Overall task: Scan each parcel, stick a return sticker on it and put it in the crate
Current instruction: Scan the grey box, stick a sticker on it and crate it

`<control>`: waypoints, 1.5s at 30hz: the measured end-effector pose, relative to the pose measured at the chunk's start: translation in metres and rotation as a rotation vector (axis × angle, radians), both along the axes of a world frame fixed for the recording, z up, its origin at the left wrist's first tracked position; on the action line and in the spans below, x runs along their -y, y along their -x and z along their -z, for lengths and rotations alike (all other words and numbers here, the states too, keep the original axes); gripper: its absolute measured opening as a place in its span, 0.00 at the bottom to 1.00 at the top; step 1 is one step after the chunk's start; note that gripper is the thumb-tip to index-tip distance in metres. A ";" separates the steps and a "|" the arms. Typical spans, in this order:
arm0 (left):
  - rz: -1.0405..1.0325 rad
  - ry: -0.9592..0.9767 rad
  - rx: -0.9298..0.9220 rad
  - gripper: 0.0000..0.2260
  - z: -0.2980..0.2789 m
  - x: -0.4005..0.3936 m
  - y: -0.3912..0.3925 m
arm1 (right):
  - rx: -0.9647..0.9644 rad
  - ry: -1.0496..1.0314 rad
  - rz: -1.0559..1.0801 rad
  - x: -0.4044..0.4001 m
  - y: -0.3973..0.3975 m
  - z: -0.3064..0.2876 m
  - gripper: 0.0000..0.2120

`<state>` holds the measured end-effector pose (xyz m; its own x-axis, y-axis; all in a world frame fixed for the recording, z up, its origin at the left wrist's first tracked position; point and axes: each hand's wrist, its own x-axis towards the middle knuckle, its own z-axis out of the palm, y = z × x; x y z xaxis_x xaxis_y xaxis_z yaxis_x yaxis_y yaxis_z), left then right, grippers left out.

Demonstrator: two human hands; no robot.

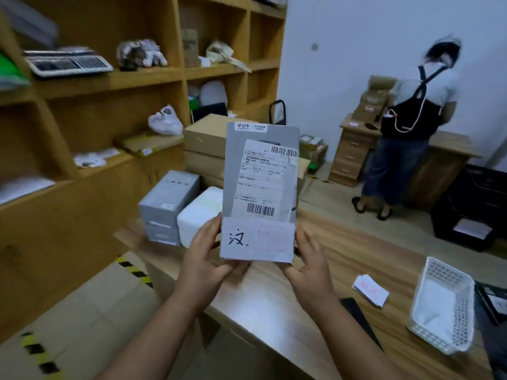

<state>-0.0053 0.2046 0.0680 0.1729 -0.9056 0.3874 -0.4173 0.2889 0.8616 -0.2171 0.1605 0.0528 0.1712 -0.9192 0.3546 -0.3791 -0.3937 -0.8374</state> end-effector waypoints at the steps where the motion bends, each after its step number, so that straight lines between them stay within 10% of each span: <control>1: -0.025 0.015 0.000 0.36 -0.005 -0.012 -0.011 | -0.010 0.017 -0.034 -0.007 -0.013 -0.006 0.35; 23: -1.205 -0.007 -0.120 0.35 0.022 -0.518 -0.337 | -0.146 -0.071 -1.240 -0.355 -0.514 -0.008 0.43; 36: -1.869 -0.129 -0.141 0.35 0.047 -0.720 -0.399 | -0.268 -0.103 -1.980 -0.577 -0.734 0.036 0.38; 45: -2.240 -0.116 -0.497 0.36 0.116 -0.783 -0.360 | -0.537 -0.101 -2.362 -0.702 -0.754 0.106 0.38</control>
<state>0.3548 0.9878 -0.0483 0.6238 0.7815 -0.0104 0.2803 -0.2113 0.9364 0.5372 0.8621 -0.0535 0.5223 0.8504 -0.0630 0.3487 -0.2804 -0.8943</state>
